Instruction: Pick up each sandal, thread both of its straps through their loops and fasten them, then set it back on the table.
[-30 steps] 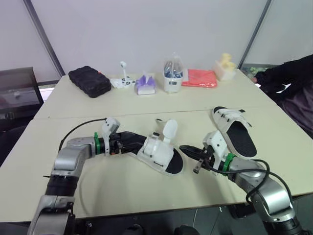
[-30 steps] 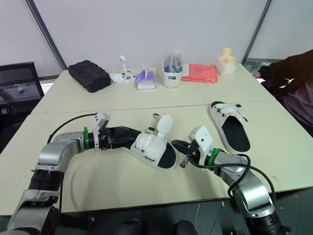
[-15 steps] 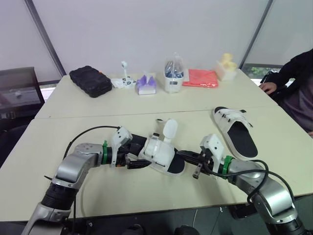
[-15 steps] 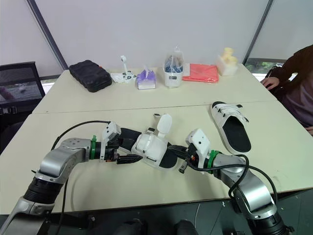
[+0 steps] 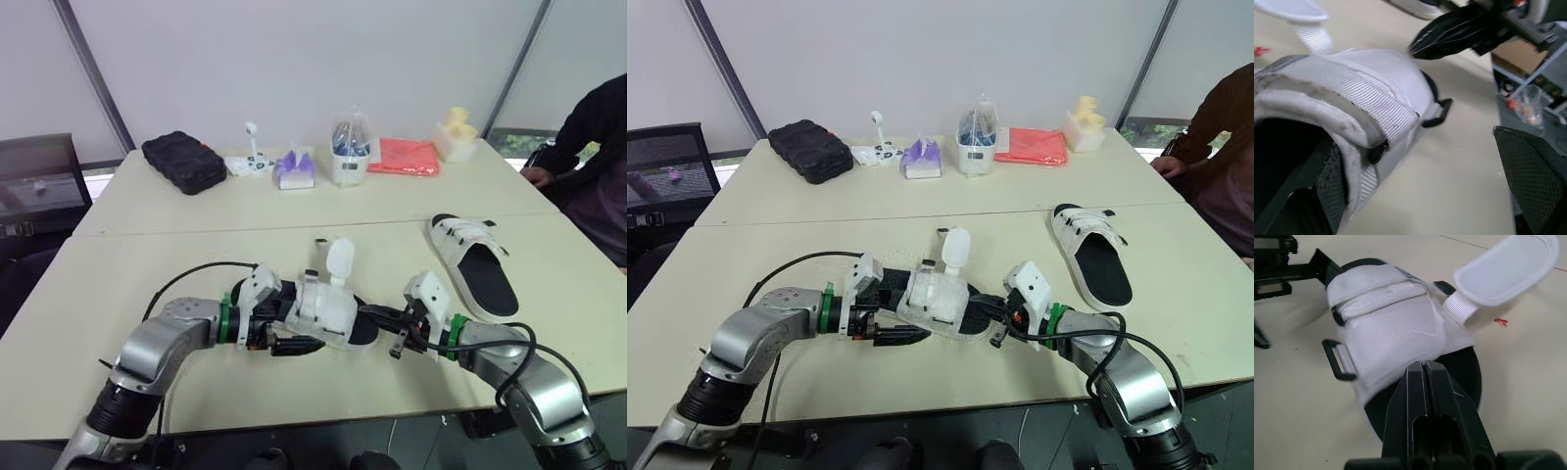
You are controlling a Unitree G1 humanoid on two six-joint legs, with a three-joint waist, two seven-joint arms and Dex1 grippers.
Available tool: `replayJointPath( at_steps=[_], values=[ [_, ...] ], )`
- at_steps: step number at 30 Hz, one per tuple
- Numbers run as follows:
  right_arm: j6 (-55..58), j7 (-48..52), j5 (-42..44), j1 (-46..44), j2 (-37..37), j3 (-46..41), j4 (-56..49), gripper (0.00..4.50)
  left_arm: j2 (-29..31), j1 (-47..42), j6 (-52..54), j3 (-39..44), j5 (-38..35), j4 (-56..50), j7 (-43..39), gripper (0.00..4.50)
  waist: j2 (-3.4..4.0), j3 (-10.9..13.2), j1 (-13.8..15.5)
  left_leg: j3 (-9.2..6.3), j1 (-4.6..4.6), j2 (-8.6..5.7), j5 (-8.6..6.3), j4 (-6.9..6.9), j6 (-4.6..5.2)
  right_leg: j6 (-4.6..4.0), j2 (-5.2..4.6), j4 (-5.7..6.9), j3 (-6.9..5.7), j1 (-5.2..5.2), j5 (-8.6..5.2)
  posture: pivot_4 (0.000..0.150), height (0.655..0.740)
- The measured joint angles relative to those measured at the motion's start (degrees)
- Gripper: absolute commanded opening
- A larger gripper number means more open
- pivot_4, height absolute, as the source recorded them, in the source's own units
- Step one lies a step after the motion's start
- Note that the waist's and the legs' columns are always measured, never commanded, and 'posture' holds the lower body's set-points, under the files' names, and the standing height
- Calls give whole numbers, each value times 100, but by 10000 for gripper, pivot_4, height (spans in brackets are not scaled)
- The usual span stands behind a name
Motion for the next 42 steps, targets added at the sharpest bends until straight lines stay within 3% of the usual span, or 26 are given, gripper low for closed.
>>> replayJointPath(
  at_steps=[7, 12, 19, 25, 29, 35, 42],
  values=[
    [-120, 49, -1, -10, -19, -16, 89, 0, -17, 14, 258, -51, -295, -306, 111, 44420, 0, 0, -9, 1, 1, 0, 0, 2, 0, 0, 2, 0, 0, 1, 0, 1500, 7400],
    [-229, 178, -49, -17, -218, -103, 338, 0, 649, 336, 258, 148, -477, -388, -72, 44420, 4, 1, -12, 3, 3, 3, 0, 0, 0, -2, 4, 1, 2, 1, 0, 1500, 7400],
    [-376, 302, -70, -9, -232, -100, 478, 0, 1117, 367, 268, 983, -1019, -51, -370, 44420, 7, 2, 1, 3, 6, 4, 0, 3, 0, -18, 2, -1, 1, 6, -8, 1500, 7400],
    [-463, 362, -165, -68, -223, -35, 702, 0, 302, -1005, 248, 1516, -1187, 1693, 162, 44420, 5, 3, 25, -9, 7, 0, -1, 40, 2, -2, 16, -3, -16, 33, 1, 1500, 7400],
    [-551, 395, -227, -121, -188, 55, 811, 0, -388, -1977, 38, 1301, -964, 3101, 236, 44420, 5, 3, 2, -6, 7, -2, -4, 53, 8, 2, 18, -3, -18, 39, 3, 1500, 7400],
    [-645, 357, -324, -151, -58, 174, 951, 0, -972, -3104, 103, 1081, -572, 5388, 178, 44420, 4, 3, -29, -6, 7, 0, -5, 52, 9, 3, 24, 7, -20, 31, 3, 1500, 7400],
    [-708, 221, -416, -162, 105, 299, 1003, 0, -1984, -4415, -952, 1568, -134, 7961, 1015, 44420, 0, 6, 5, -6, 1, -8, -11, 69, 18, 23, 18, 3, -21, 38, 13, 1500, 7400]
  ],
)
